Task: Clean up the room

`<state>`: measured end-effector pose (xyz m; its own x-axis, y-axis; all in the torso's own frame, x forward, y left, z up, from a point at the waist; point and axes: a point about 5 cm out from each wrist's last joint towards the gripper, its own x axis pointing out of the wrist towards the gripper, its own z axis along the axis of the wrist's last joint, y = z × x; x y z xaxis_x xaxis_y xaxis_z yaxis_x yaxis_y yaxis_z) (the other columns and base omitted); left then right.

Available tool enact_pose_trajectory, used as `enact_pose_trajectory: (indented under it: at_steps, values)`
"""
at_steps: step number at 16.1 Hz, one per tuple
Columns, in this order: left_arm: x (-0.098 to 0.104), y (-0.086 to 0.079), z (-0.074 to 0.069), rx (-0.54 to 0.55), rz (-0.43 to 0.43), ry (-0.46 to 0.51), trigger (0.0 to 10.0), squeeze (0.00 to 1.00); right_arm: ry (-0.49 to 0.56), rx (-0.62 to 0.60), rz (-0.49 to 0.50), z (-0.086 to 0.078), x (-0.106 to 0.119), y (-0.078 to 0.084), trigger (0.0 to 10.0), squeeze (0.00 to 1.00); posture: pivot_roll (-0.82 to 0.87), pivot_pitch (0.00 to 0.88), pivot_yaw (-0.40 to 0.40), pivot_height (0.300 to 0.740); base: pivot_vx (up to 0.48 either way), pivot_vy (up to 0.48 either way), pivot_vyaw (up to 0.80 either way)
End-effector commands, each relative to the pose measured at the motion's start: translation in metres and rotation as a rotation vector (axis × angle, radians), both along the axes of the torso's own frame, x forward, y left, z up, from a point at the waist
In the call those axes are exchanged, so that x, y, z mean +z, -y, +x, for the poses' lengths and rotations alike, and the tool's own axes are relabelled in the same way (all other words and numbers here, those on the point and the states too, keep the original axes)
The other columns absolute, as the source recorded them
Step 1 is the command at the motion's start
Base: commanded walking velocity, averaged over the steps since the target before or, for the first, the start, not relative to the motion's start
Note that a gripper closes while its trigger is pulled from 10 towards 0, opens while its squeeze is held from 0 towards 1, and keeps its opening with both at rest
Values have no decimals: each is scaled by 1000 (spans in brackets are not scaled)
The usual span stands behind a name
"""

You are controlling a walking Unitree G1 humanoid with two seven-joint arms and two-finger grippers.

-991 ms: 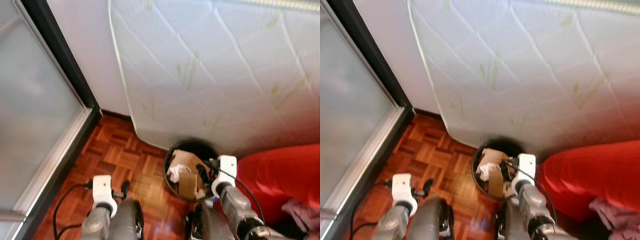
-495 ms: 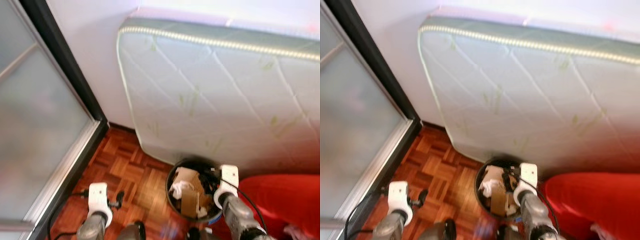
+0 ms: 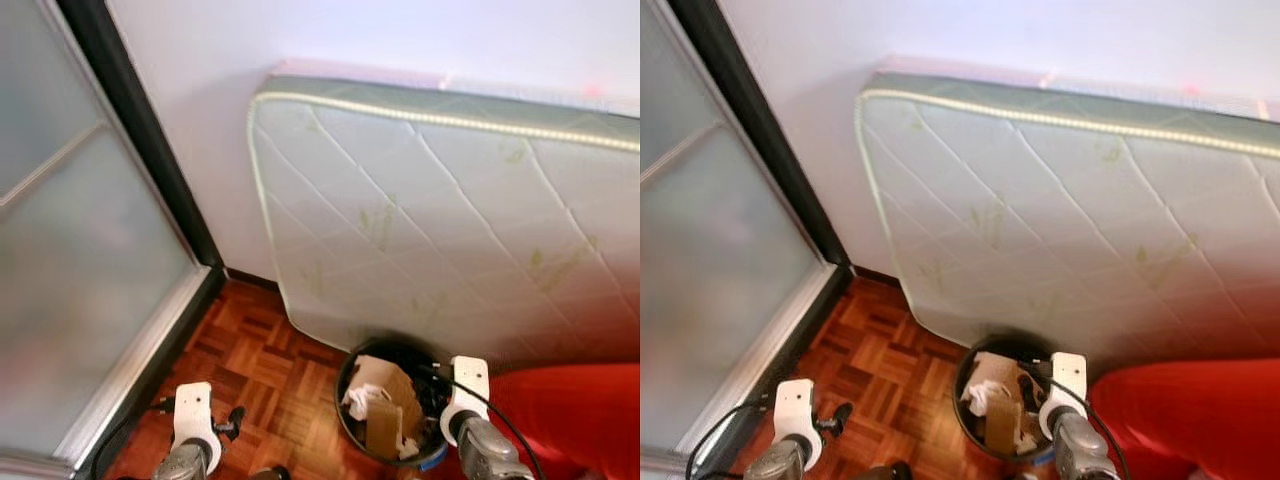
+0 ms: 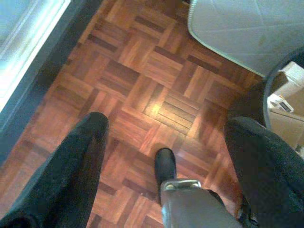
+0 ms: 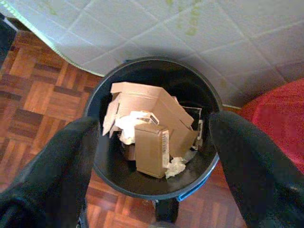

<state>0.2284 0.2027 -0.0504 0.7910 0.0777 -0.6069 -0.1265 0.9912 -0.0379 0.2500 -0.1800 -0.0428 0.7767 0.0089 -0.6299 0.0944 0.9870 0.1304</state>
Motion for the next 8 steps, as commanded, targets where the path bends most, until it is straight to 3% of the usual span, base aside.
enact_pose_trajectory:
  at_steps: [1,8]
  values:
    - [-3,-3,-3,9,7,-37,10000,0,-32,1,0,-5,-4,-2,10000,0,53,89,41,740,0,0,0]
    - [-3,-3,-1,15,6,-79,10000,0,-90,-39,-26,-18,-12,15,10000,0,12,31,25,740,0,0,0]
